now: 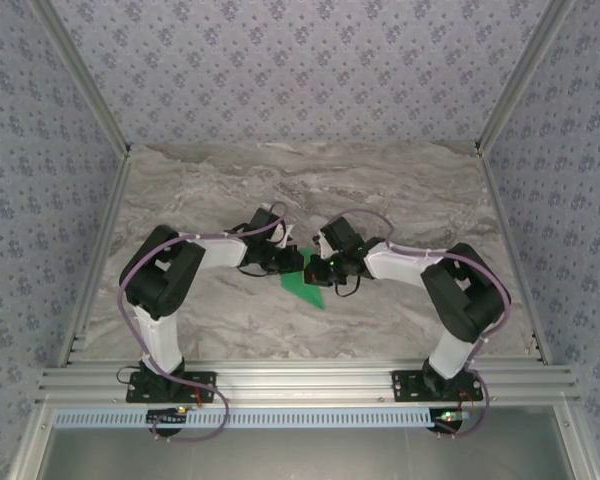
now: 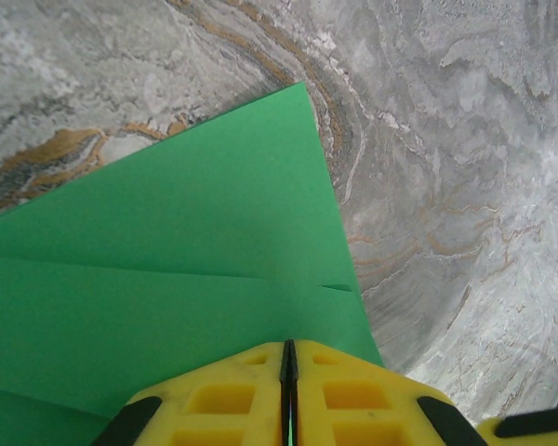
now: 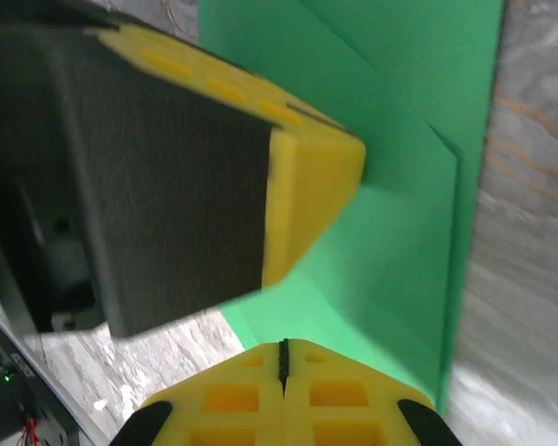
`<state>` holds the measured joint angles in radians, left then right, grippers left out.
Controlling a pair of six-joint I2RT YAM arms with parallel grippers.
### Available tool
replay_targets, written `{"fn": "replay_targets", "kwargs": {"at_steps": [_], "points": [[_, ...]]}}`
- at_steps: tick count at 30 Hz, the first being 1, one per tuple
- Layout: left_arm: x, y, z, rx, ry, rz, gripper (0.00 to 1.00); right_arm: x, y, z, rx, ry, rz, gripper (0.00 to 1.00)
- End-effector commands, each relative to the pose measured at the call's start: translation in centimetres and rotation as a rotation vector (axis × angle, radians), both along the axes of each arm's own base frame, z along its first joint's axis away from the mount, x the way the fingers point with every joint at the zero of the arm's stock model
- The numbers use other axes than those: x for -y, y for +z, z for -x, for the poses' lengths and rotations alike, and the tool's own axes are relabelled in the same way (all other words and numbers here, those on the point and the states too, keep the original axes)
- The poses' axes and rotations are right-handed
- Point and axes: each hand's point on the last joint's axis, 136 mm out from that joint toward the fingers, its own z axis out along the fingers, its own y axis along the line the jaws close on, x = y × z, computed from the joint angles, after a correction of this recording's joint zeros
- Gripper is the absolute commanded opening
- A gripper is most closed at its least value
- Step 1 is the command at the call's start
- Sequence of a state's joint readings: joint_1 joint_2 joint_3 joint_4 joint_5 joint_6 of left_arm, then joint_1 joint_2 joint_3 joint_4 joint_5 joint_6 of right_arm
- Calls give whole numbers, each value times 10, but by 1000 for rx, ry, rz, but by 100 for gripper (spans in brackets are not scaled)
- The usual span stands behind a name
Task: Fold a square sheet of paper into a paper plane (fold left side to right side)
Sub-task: Fourth fold the wing at the center of the table.
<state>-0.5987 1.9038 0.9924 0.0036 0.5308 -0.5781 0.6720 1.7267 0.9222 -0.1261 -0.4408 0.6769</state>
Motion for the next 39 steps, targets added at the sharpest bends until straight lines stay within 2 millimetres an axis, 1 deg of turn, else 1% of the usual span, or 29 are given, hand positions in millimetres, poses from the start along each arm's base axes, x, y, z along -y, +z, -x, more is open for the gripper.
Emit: {"fn": "replay_targets", "kwargs": {"at_steps": [1, 4, 8, 13, 17, 23, 35, 39], "points": [[-11, -25, 4, -17, 26, -82, 10, -9, -5, -6, -22, -20, -2, 0], [-12, -24, 4, -14, 27, -83, 10, -2, -20, -1, -48, -17, 50, 0], [-12, -24, 4, -11, 25, -87, 10, 9, -39, 13, -97, -10, 105, 0], [-12, -25, 4, -12, 25, -90, 10, 24, -53, 36, -139, 15, 157, 0], [-14, -26, 3, -10, 27, -100, 10, 34, -56, 54, -163, 37, 181, 0], [-17, -28, 3, -9, 31, -113, 10, 45, -58, 75, -191, 71, 209, 0], [-19, -29, 2, -12, 34, -120, 10, 71, -65, 104, -231, 41, 224, 0], [-20, -29, 1, -13, 35, -125, 10, 79, -66, 117, -251, 47, 222, 0]]}}
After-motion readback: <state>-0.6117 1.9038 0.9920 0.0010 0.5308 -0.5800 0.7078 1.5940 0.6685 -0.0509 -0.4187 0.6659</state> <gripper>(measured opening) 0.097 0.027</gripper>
